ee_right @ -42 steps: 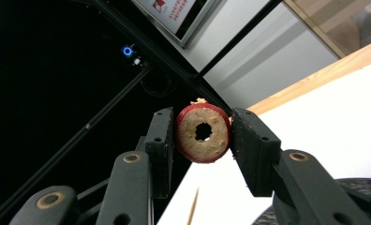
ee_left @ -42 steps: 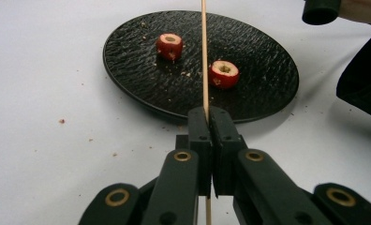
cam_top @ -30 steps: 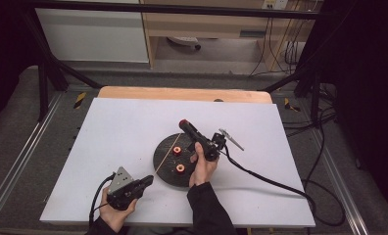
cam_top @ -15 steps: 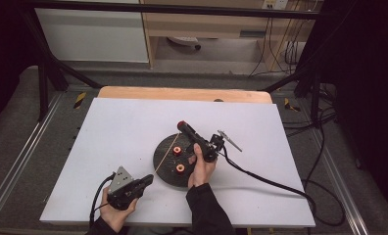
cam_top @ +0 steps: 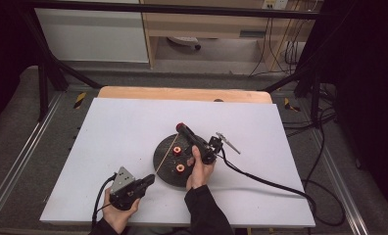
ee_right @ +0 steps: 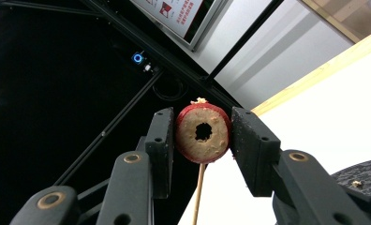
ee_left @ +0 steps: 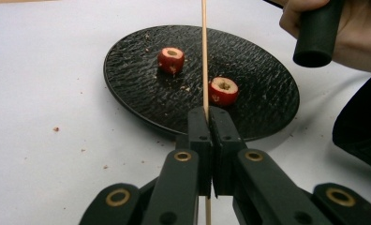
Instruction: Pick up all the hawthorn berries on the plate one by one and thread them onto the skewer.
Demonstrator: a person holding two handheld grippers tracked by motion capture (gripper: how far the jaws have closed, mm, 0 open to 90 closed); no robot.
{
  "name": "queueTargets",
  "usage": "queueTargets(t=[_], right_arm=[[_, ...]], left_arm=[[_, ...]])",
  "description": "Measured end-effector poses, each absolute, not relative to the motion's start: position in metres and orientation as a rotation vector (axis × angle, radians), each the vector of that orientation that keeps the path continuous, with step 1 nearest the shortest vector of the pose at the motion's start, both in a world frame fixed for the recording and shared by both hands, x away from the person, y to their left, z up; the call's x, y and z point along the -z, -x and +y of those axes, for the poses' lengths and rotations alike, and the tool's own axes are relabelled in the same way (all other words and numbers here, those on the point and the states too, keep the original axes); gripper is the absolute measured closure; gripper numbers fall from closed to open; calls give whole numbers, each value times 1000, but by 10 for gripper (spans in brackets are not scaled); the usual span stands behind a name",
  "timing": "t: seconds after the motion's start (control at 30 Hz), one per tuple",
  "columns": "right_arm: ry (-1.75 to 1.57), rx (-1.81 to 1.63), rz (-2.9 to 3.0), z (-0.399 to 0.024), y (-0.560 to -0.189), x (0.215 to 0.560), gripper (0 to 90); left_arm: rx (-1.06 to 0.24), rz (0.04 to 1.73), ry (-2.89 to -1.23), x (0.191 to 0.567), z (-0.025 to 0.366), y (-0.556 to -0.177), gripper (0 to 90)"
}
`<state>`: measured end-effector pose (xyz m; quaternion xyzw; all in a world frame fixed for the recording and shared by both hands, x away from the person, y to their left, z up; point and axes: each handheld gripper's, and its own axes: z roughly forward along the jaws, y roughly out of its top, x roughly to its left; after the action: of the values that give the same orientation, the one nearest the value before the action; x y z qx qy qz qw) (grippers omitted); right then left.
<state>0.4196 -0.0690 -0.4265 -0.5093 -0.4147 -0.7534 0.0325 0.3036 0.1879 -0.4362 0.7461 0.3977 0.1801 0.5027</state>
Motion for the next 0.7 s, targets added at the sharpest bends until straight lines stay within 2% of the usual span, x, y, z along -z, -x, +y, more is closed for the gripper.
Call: queueTargets(t=[0.7], right_arm=[[1529,2263,-1332,-70,-413,425,620]], left_arm=[[-409,972,-1799,434,183,-304,887]])
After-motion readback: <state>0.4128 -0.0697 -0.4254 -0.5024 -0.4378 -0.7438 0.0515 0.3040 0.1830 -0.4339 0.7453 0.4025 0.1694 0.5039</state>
